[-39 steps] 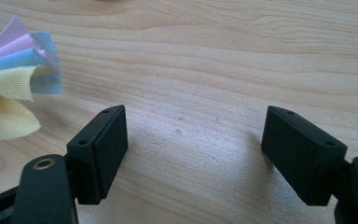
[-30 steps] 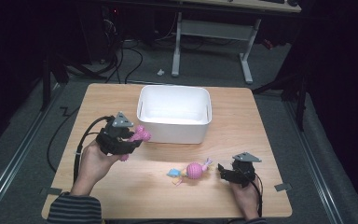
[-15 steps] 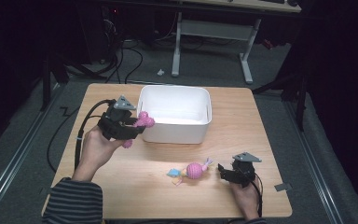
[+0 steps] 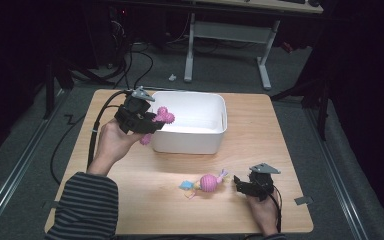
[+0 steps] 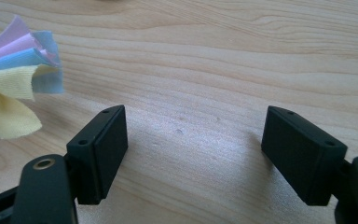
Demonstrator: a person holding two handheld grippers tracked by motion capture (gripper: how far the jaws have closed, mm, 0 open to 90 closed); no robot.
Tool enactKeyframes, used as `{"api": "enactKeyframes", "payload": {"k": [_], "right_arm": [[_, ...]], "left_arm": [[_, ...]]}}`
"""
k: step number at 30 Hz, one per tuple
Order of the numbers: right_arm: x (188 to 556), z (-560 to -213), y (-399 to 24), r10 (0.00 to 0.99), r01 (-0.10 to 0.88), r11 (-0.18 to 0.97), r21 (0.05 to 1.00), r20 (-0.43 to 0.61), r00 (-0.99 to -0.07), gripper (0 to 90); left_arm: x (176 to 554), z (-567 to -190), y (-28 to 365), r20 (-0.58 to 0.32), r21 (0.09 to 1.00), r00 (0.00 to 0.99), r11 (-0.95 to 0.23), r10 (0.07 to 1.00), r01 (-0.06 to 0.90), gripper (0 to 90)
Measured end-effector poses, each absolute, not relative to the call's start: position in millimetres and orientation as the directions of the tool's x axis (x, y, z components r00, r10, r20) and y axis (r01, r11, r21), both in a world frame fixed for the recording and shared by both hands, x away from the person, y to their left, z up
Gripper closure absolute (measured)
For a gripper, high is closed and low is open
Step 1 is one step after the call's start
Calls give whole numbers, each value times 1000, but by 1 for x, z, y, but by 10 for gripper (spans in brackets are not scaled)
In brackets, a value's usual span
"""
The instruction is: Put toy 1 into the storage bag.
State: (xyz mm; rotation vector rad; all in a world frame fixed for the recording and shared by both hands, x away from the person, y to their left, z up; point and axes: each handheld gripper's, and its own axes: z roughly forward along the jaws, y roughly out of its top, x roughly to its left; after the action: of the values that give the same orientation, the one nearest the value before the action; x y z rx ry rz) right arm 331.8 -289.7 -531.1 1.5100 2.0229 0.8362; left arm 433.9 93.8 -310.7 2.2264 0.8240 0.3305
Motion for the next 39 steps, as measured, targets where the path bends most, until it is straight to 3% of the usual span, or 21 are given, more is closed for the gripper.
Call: {"api": "enactKeyframes", "payload": {"k": [39], "right_arm": [[332,-531,-290,959,668,207,715,-15,-282,225]], "left_arm": [[506,-327,41,8,690,745,-543,667,479,581]]}}
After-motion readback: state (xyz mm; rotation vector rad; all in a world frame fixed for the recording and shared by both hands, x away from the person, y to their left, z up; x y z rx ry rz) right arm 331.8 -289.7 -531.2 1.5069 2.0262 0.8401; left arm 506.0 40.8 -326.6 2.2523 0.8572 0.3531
